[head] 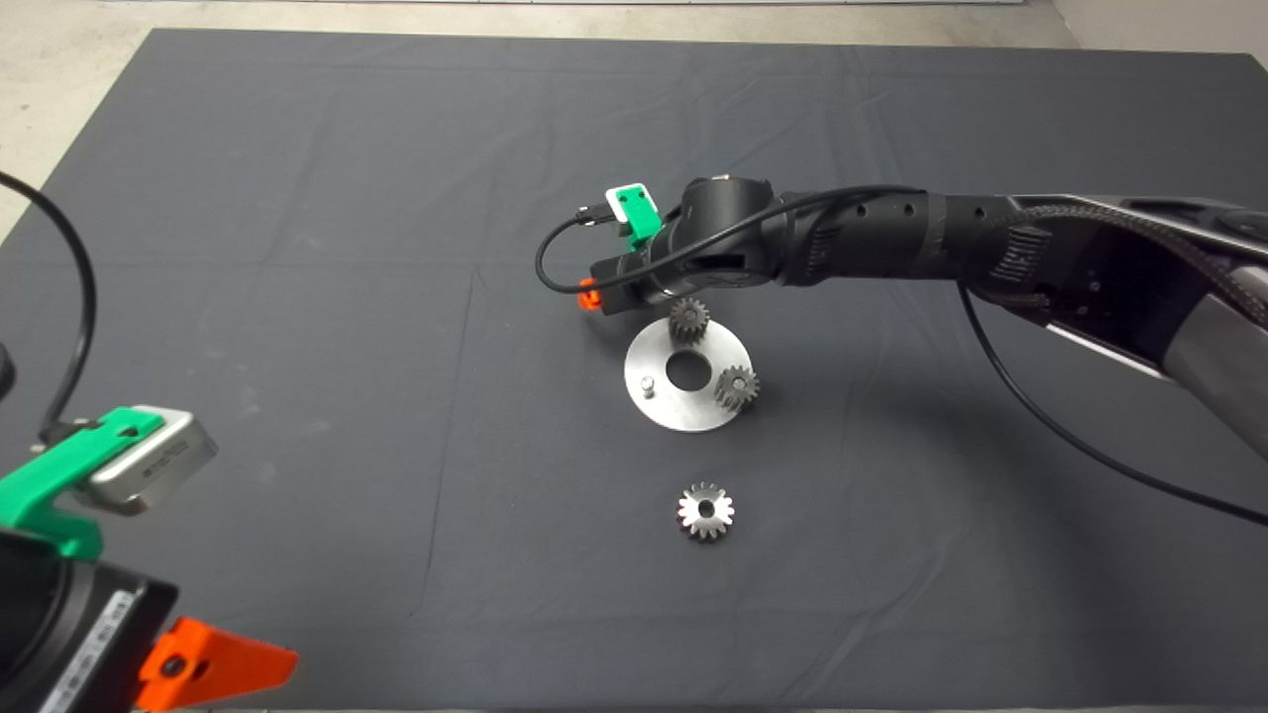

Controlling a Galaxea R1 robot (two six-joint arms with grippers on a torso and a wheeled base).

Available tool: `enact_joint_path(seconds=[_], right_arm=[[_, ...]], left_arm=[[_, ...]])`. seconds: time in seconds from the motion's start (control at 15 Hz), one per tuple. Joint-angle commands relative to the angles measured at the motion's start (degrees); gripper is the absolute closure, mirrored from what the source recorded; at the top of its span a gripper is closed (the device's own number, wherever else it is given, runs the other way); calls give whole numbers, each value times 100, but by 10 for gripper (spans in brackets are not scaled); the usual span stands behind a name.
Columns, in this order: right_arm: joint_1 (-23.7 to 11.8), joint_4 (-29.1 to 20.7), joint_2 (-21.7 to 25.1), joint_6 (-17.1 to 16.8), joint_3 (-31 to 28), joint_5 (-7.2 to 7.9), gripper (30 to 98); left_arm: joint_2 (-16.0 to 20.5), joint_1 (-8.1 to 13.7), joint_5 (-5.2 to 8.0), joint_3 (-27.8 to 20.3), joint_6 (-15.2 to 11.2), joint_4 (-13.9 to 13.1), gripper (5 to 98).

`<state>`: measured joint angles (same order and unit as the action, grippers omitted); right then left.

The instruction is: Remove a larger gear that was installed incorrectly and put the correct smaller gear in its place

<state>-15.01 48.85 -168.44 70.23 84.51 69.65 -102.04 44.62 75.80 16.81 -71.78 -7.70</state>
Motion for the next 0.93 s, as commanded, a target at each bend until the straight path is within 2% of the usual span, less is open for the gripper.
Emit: enact_joint_path(seconds=[0.0, 0.2, 0.33, 0.53, 0.87], right_arm=[[-72, -16, -27, -154, 21, 1, 357], [-72, 33, -28, -269, 56, 5, 383], [-72, 142, -28, -273, 56, 14, 431], [-64, 186, -28, -273, 197, 14, 430], [-64, 195, -19, -326, 302, 5, 536]], left_arm=[[12, 12, -22, -74, -20, -91, 60], [12, 3, -22, -74, -18, -91, 60], [12, 3, -22, -74, -20, -91, 60], [12, 3, -13, -74, -20, -91, 60], [12, -5, -13, -74, -20, -91, 60]])
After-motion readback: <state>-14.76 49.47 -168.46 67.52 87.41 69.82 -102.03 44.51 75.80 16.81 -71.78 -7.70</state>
